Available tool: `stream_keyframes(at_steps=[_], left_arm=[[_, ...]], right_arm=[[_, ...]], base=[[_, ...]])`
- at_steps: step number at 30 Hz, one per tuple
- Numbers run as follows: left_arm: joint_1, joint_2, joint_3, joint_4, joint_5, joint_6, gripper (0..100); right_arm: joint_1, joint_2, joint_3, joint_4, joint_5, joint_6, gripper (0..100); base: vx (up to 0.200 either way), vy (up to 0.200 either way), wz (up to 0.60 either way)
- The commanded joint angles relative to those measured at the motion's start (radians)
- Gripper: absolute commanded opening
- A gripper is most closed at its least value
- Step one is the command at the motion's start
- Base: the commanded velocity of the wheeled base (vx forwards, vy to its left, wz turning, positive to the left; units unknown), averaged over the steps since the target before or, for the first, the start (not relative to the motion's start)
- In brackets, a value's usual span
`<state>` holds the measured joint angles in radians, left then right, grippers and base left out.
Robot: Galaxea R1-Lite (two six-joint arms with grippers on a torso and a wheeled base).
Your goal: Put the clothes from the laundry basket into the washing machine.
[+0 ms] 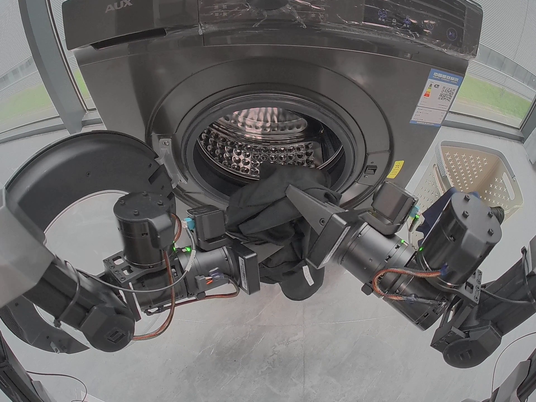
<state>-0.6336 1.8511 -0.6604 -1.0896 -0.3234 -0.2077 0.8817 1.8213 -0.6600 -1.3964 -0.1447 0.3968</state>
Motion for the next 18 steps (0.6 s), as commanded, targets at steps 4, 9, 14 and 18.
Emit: stream_keyframes(at_steps=[4, 9, 14, 18], left_arm=[[-0.049, -0.104, 0.059, -0.009, -0.002, -0.024, 0], [-0.047, -0.107, 0.078, -0.023, -0.002, -0.024, 0], [-0.038, -0.101, 0.070, -0.039, 0.004, -0.026, 0], [-0.026, -0.104, 0.045, -0.050, 0.044, -0.064, 0]], right_arm=[[0.000, 0.001, 0.028, -0.003, 0.002, -0.004, 100], [0.000, 0.001, 0.030, -0.015, 0.005, -0.006, 100], [0.000, -0.002, 0.039, -0.015, 0.004, -0.007, 100], [-0.006, -0.045, 0.079, -0.013, 0.007, -0.016, 100]], base=[[0.000, 0.000, 0.00], [0.000, 0.000, 0.00], [0.000, 0.000, 0.00], [0.000, 0.000, 0.00]])
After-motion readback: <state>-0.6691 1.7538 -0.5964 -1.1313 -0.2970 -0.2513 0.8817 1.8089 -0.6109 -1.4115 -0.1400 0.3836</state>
